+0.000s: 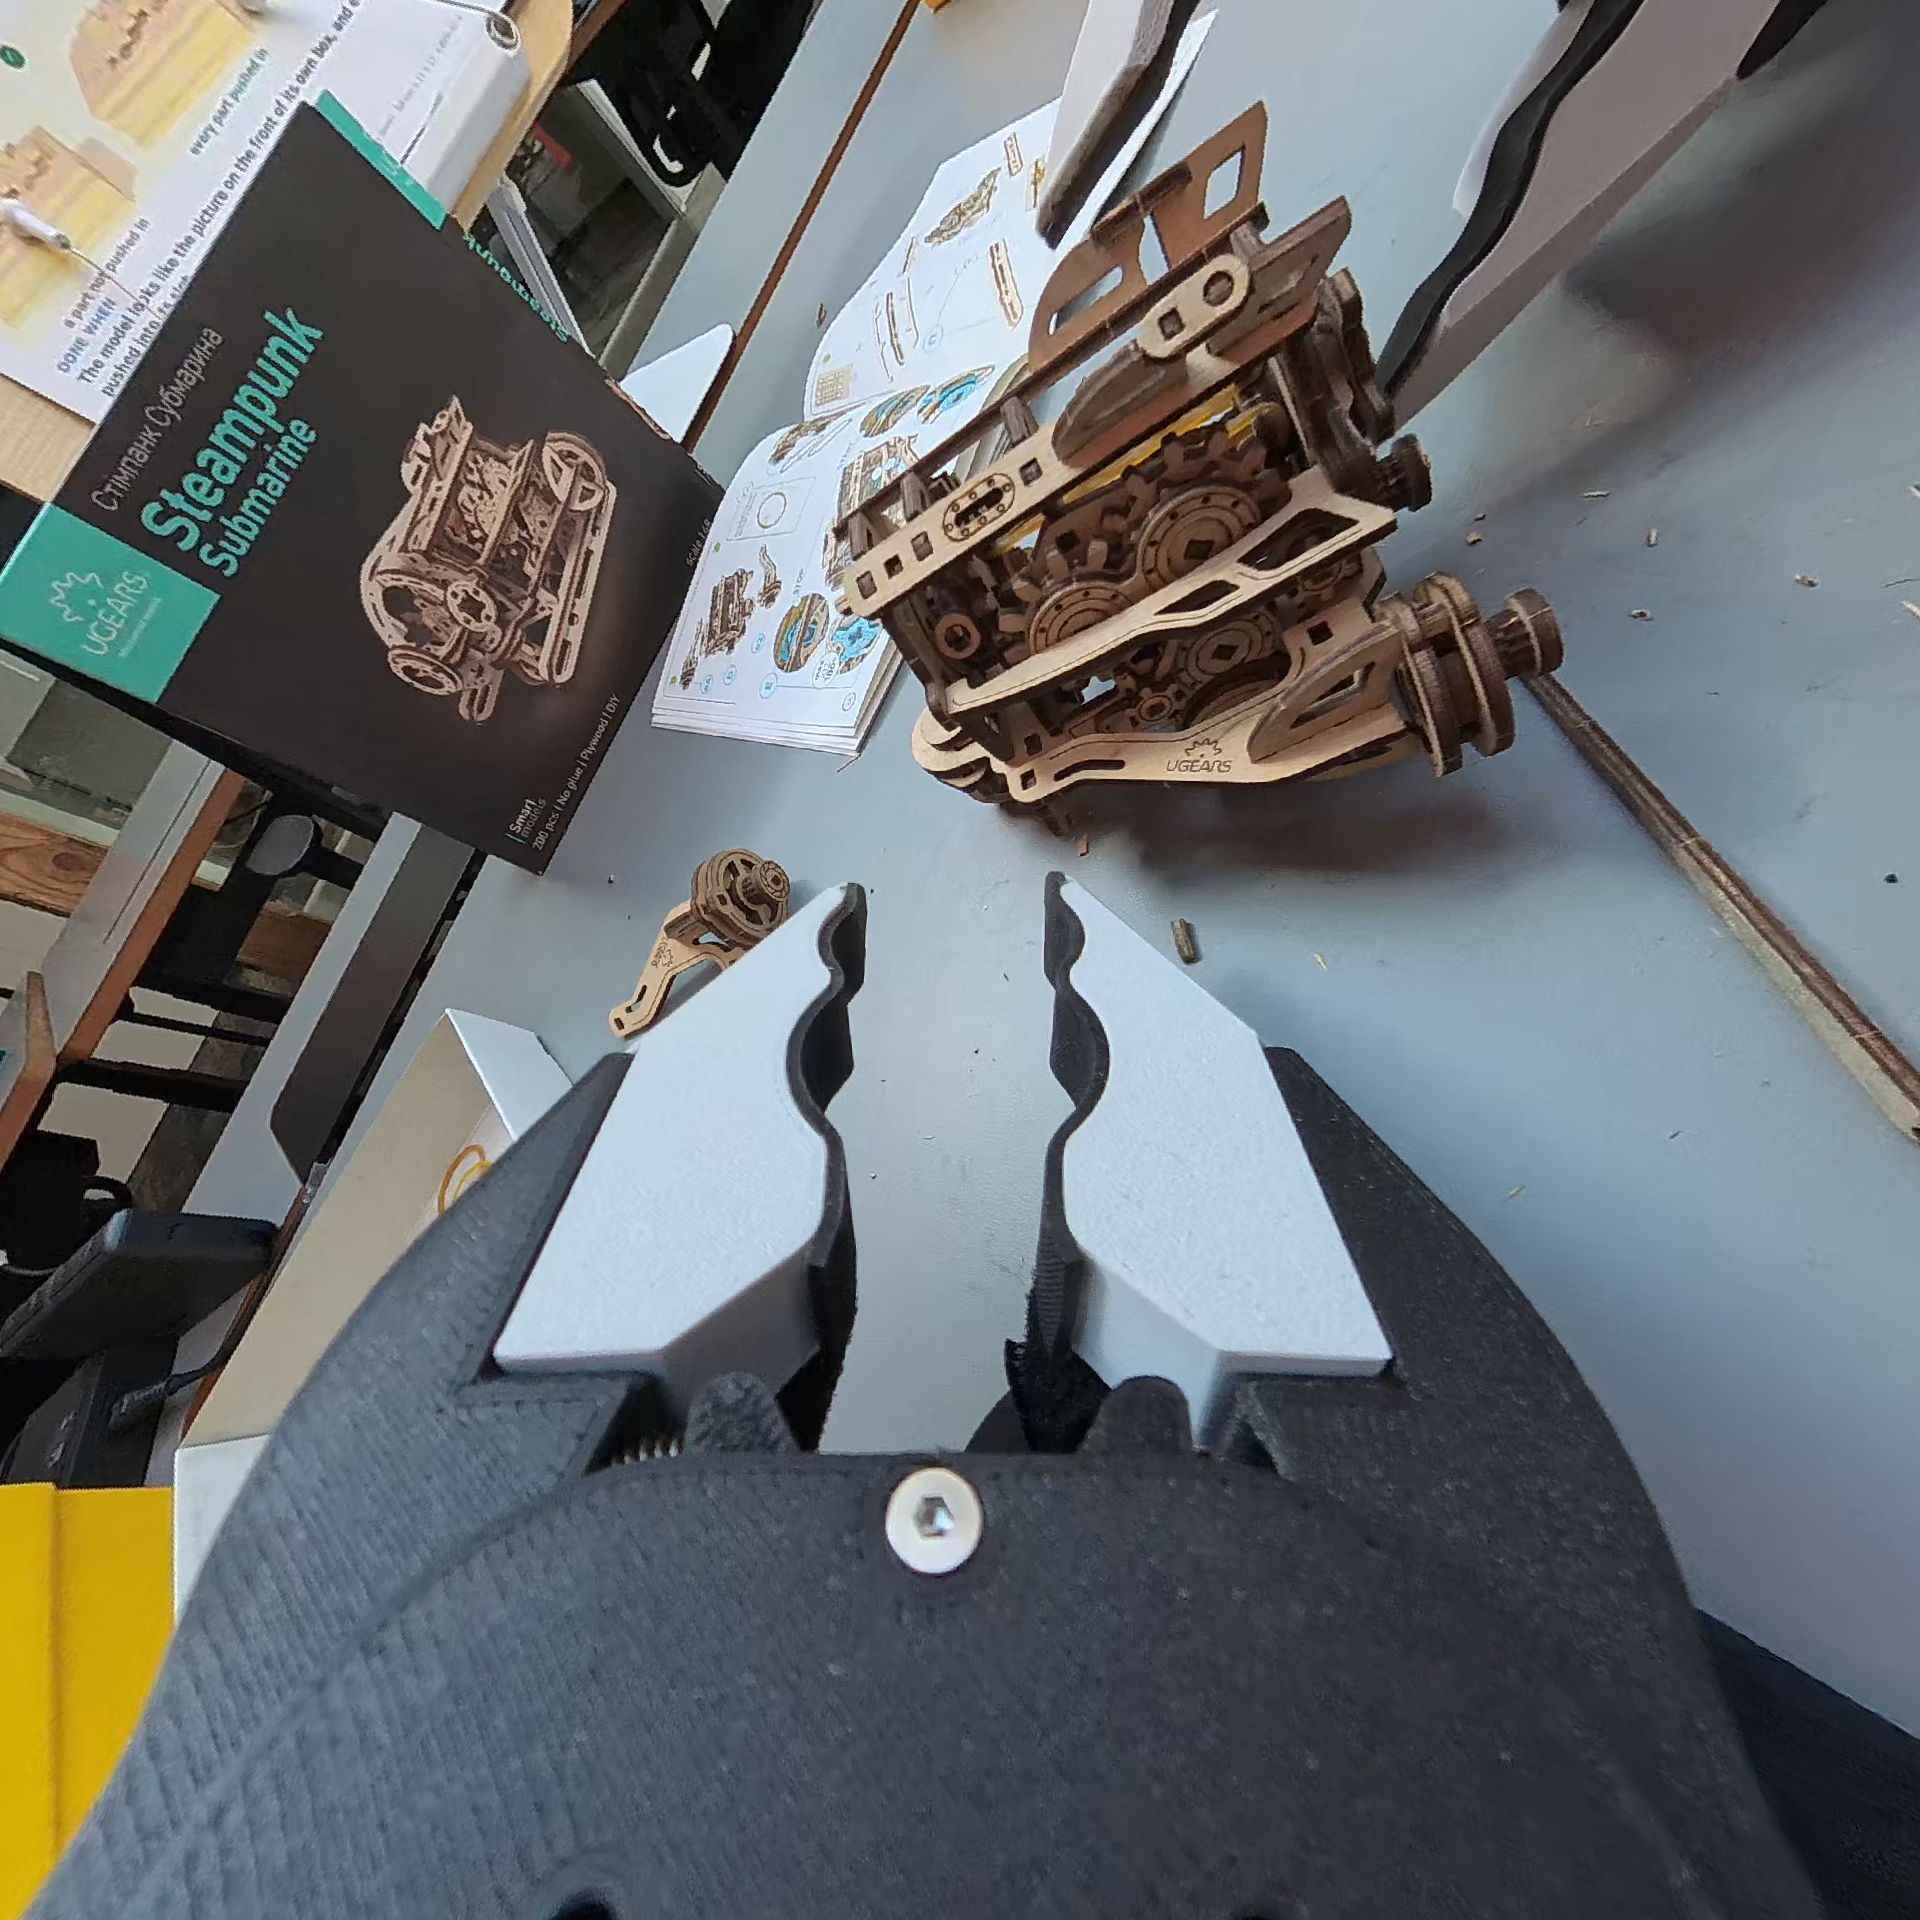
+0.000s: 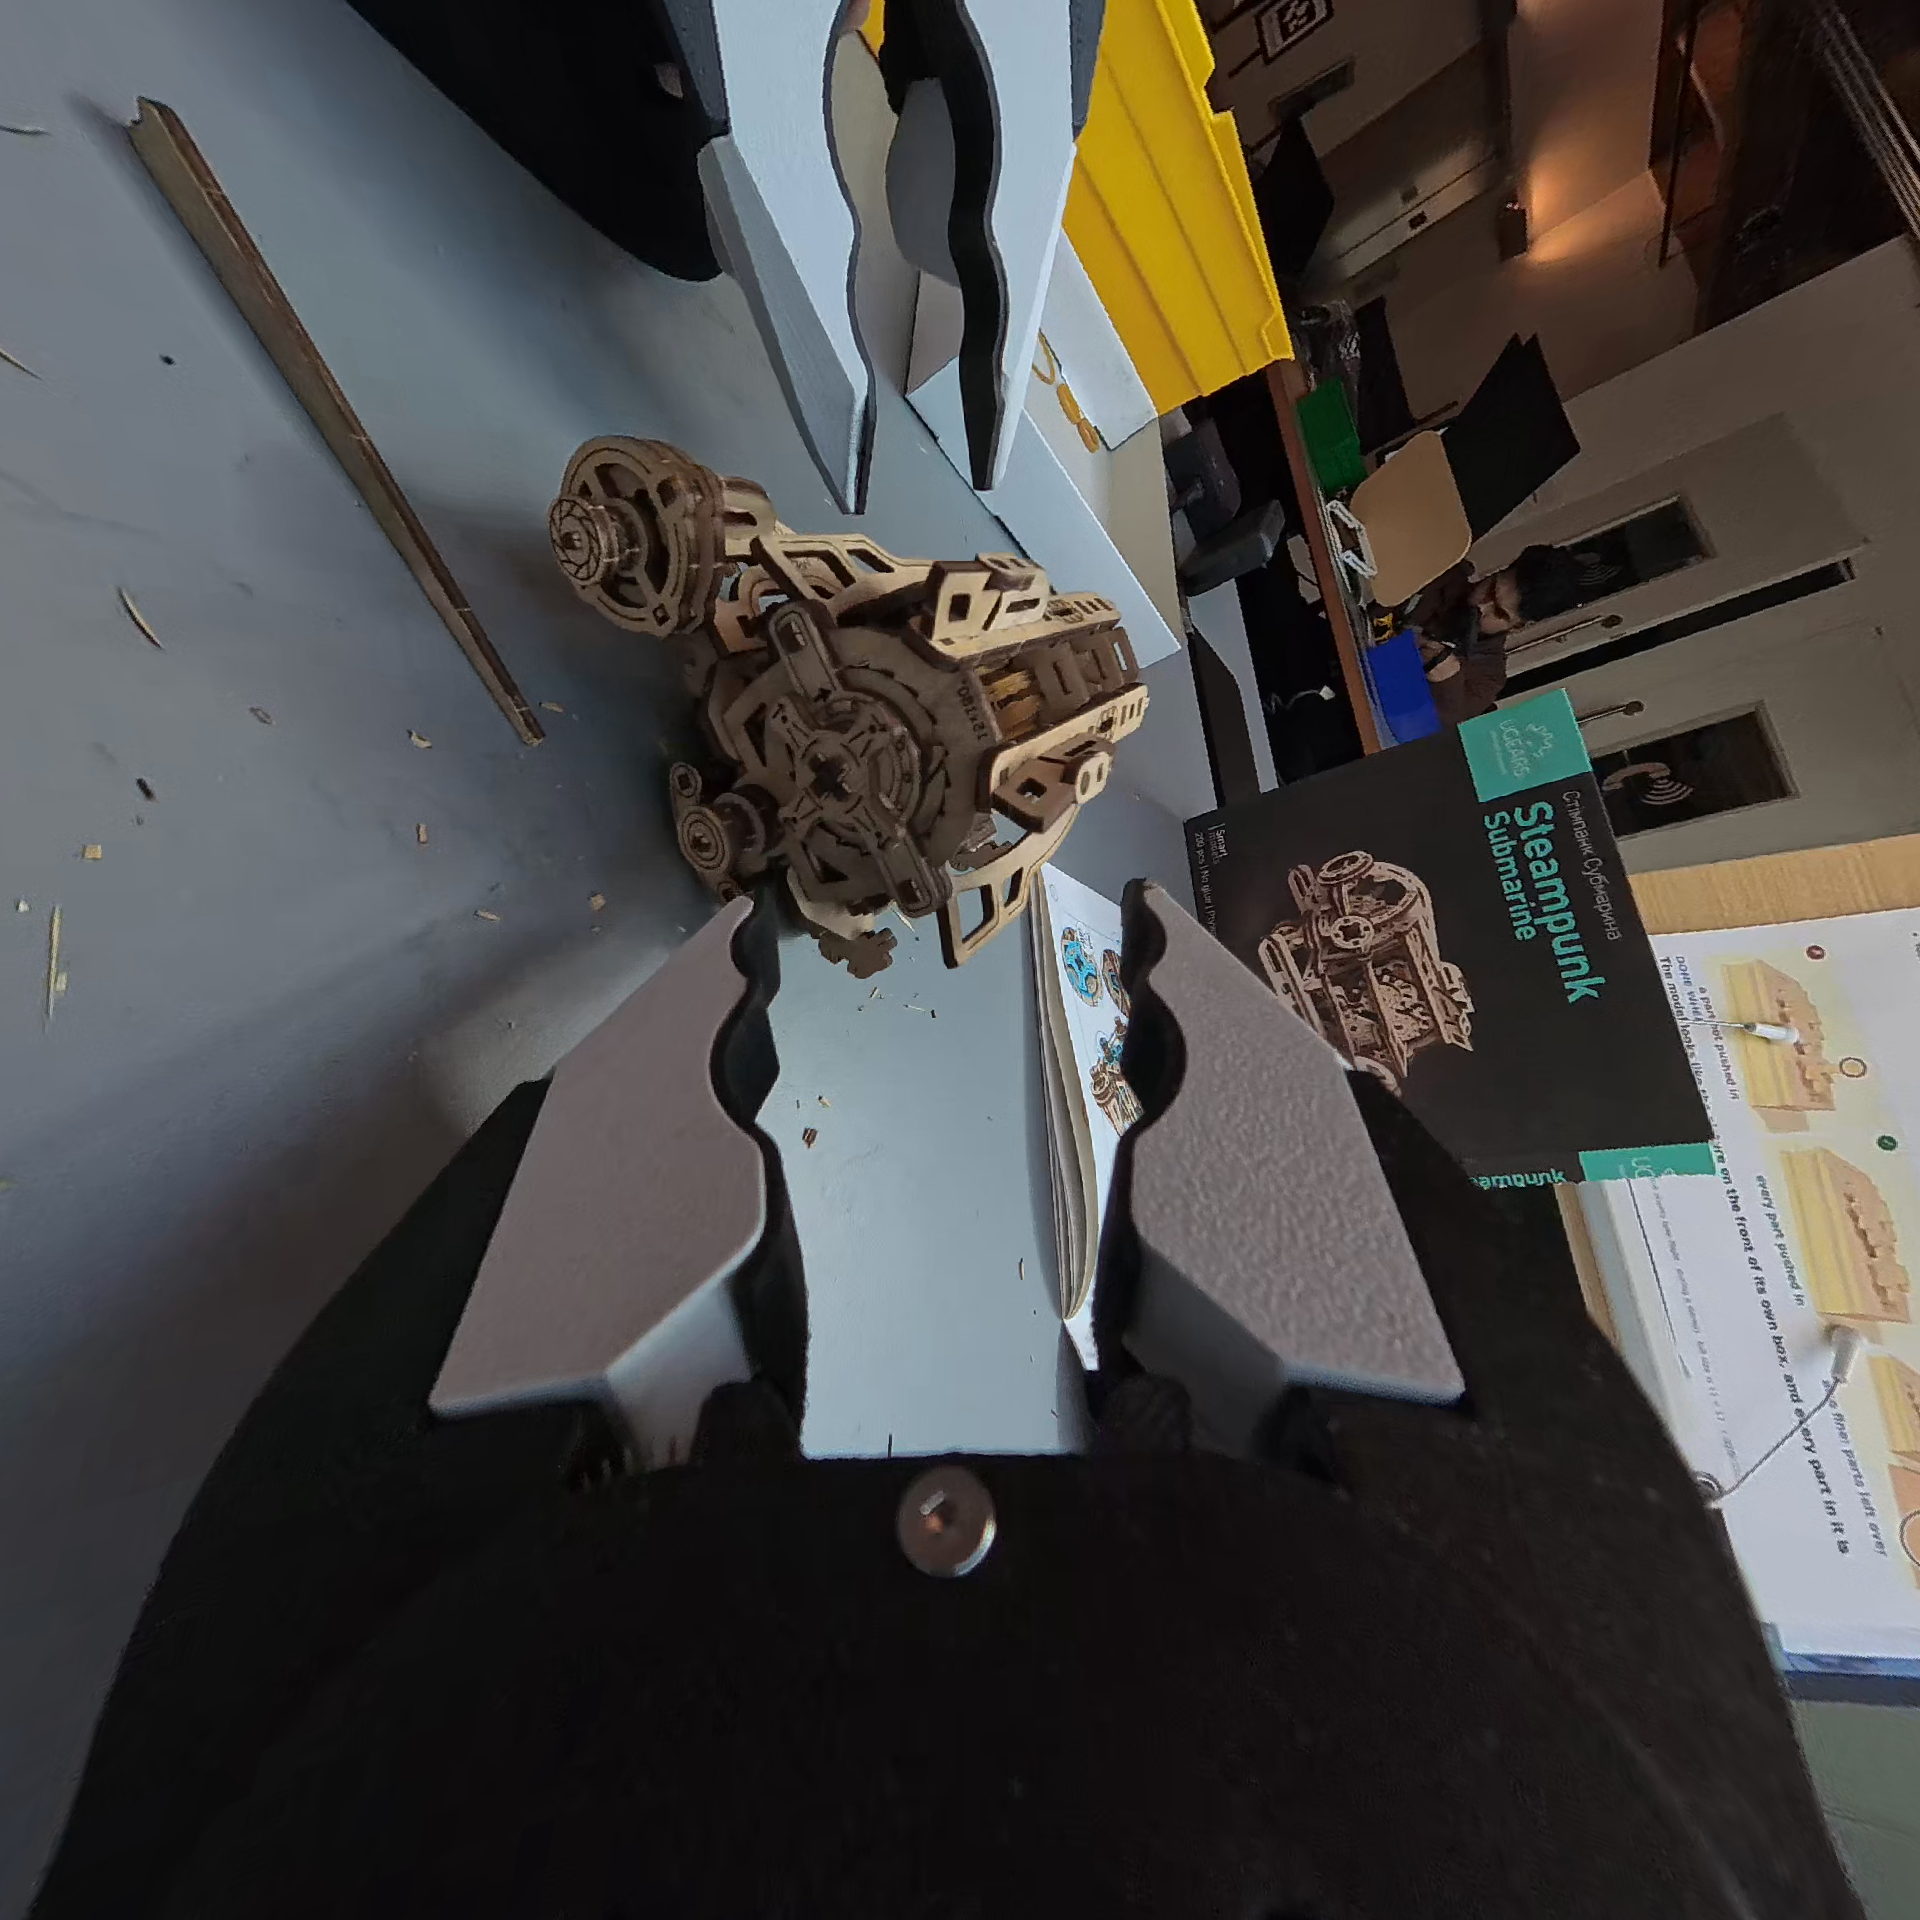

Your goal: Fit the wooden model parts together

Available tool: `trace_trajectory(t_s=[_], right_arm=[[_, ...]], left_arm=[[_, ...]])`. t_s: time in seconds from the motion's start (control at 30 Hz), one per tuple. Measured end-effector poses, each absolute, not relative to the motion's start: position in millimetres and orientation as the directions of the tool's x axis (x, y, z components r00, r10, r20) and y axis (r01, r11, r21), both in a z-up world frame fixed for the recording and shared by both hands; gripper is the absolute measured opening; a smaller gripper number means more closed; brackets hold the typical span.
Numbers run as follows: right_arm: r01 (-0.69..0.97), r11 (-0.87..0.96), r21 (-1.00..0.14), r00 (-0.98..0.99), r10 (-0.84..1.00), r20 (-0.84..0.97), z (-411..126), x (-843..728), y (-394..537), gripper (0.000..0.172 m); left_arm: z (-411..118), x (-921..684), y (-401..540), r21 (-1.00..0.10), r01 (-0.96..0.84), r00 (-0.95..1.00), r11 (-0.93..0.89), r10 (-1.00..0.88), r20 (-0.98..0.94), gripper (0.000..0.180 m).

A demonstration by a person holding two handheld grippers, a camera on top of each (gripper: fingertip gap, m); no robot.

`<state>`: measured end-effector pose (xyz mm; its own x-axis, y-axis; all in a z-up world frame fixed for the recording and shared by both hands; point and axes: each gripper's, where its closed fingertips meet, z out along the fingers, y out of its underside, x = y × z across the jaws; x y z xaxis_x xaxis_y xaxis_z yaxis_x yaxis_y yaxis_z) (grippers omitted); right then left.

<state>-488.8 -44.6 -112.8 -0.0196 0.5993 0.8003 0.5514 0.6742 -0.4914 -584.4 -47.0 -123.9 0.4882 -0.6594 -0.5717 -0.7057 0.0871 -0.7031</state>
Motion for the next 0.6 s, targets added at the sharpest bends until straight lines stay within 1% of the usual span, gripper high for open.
trace_trajectory(t_s=[0.1, 0.2, 0.33, 0.43, 0.53, 0.6], right_arm=[[0.534, 0.639, -0.553, 0.038, 0.636, 0.771, -103, -485, -41, 0.066], [0.481, 0.591, -0.647, 0.097, 0.698, 0.71, -92, -480, -37, 0.065], [0.371, 0.498, -0.784, 0.182, 0.789, 0.587, -75, -473, -33, 0.064], [0.295, 0.397, -0.869, 0.203, 0.863, 0.463, -70, -469, -30, 0.057], [0.259, 0.318, -0.912, 0.167, 0.915, 0.366, -74, -469, -34, 0.052], [0.254, 0.296, -0.921, 0.153, 0.928, 0.341, -76, -471, -35, 0.049]], left_arm=[[-123, -589, -45, -0.713, -0.699, 0.513, 0.054, -0.656, -0.553, 0.034], [-116, -595, -41, -0.757, -0.653, 0.575, 0.011, -0.644, -0.505, 0.036], [-98, -607, -35, -0.837, -0.545, 0.686, -0.041, -0.596, -0.417, 0.037], [-90, -616, -32, -0.883, -0.459, 0.749, -0.093, -0.575, -0.329, 0.037], [-93, -613, -36, -0.904, -0.393, 0.758, -0.166, -0.615, -0.217, 0.038], [-95, -613, -37, -0.907, -0.366, 0.765, -0.207, -0.623, -0.167, 0.037]])
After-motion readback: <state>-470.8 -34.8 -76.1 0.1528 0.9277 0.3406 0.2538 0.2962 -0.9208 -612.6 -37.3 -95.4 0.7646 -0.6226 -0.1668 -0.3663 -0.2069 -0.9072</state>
